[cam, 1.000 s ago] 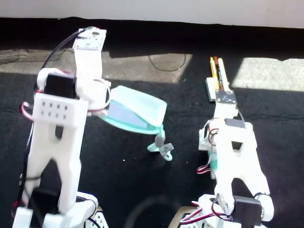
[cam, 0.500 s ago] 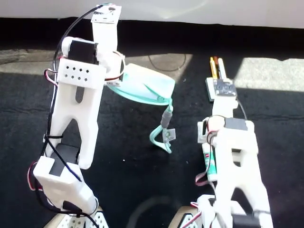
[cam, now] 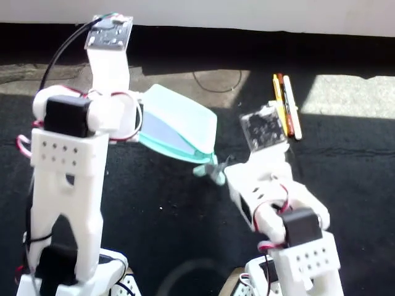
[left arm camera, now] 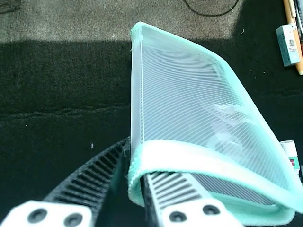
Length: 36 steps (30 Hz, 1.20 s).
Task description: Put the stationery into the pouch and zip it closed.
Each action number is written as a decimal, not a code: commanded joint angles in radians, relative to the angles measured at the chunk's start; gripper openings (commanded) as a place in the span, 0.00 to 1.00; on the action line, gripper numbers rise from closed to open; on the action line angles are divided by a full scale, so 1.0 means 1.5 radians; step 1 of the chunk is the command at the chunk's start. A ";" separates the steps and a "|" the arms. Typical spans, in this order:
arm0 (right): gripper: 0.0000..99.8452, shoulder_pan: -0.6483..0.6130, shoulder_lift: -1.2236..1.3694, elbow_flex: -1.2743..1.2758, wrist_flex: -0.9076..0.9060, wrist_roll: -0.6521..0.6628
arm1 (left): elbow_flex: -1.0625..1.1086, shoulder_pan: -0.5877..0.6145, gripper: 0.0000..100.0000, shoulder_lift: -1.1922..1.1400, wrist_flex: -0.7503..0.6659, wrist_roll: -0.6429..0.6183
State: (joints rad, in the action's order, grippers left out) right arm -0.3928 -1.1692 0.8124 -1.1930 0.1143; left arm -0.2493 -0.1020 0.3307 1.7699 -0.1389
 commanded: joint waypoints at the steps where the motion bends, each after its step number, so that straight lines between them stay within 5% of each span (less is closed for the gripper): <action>1: 0.31 -0.081 -0.049 -0.039 -0.050 0.003 | 0.016 -0.002 0.01 0.029 0.003 -0.004; 5: 0.30 -0.164 -0.051 -0.028 -0.040 0.001 | 0.004 -0.002 0.01 -0.015 0.002 -0.005; 16: 0.30 -0.110 0.173 -0.076 0.195 0.000 | -0.023 -0.002 0.01 -0.055 0.000 -0.012; 36: 0.30 -0.050 0.521 -0.379 0.192 -0.001 | -0.326 -0.003 0.01 -0.266 0.004 -0.007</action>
State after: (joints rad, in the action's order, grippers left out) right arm -0.4818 -0.3897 0.3184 -0.9091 0.1143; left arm -0.6820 -0.0974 -0.0928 1.7699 -0.1542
